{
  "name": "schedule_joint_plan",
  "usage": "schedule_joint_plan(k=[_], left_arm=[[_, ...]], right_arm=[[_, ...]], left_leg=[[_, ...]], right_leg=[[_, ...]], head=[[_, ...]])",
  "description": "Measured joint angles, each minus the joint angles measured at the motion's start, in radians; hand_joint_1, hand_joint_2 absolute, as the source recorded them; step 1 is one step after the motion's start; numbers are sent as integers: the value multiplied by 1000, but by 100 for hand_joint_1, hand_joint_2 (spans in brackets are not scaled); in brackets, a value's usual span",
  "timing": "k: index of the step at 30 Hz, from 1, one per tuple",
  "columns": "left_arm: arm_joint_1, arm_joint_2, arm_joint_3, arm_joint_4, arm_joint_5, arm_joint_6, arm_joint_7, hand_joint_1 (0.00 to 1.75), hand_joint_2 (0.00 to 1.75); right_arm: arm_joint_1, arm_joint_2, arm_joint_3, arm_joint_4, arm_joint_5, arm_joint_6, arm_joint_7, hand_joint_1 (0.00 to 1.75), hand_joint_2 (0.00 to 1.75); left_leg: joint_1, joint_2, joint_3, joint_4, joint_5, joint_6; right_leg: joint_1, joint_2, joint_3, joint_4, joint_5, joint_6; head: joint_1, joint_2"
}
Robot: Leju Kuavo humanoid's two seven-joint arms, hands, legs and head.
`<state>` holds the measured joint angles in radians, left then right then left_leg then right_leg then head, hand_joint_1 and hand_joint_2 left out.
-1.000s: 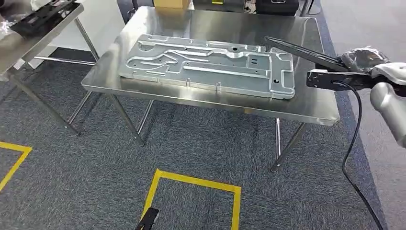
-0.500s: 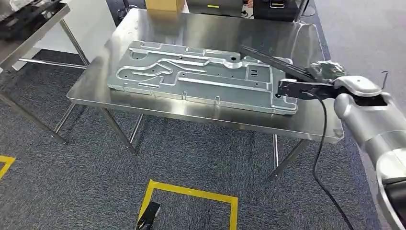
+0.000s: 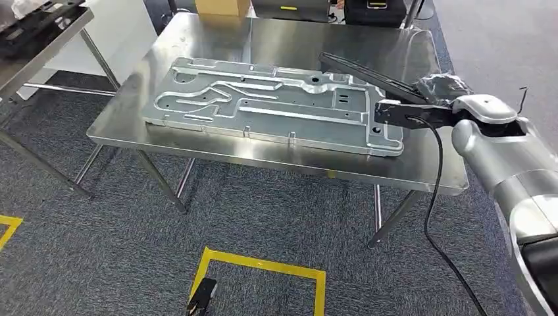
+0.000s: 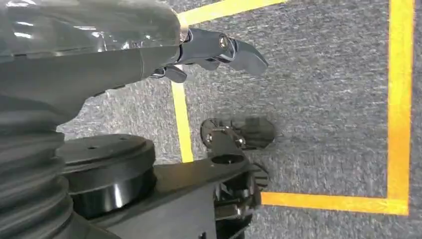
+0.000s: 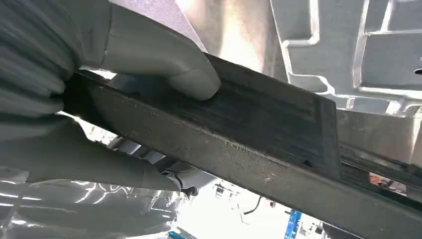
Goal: Take the parts from the cabinet and place them on the table.
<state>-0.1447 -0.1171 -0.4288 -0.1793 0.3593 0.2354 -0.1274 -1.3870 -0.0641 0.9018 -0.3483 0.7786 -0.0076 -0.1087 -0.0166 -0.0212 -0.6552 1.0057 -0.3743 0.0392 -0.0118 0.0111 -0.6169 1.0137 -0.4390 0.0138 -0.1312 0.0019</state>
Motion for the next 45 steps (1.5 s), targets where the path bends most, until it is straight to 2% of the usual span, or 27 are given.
schedule_joint_plan(k=[9, 15, 19, 24, 29, 39, 45], left_arm=[[12, 8, 0, 0, 0, -9, 6, 0, 175], [9, 8, 0, 0, -3, -12, -7, 0, 175], [5, 8, 0, 0, -21, -12, -4, 0, 175], [-1, 8, -4, 0, -22, -8, 16, 0, 175], [0, 8, -4, 0, -14, -4, 17, 0, 175], [38, 16, 15, 0, 23, 38, 9, 0, 175], [55, 26, 27, 0, 34, 41, 5, 0, 175]], right_arm=[[-21, -69, 2, 11, 39, 13, -25, 175, 175], [-36, -77, 4, 11, 36, 22, -29, 175, 175], [-24, -71, 3, 9, 16, -2, -32, 175, 175], [35, -9, 0, 8, 10, -74, -25, 175, 175], [94, 62, 0, 8, 11, -101, -20, 175, 175], [173, 245, 2, 8, 32, -122, -56, 175, 175], [198, 296, 5, 8, 45, -121, -64, 175, 175]], left_leg=[[-5, -2, 0, 1, 0, 0], [-6, -1, 0, 4, -1, 1], [-6, -1, 0, 4, -1, 2], [-5, 1, 1, 4, -1, 2], [-5, 2, 1, 4, -1, 2], [-5, 2, 1, 3, -2, 1], [-5, 1, 1, 3, -2, 1]], right_leg=[[-1, -1, 2, -1, 1, 1], [-2, 0, 3, -1, 2, 3], [-1, 0, 4, -1, 2, 3], [-1, 2, 4, -1, 2, 3], [-1, 2, 4, -1, 2, 3], [-1, 2, 4, -1, 0, 2], [-1, 2, 5, -1, -1, 2]], head=[[0, 0], [0, 0], [0, 0], [0, 0], [0, 0], [0, 0], [0, 0]])
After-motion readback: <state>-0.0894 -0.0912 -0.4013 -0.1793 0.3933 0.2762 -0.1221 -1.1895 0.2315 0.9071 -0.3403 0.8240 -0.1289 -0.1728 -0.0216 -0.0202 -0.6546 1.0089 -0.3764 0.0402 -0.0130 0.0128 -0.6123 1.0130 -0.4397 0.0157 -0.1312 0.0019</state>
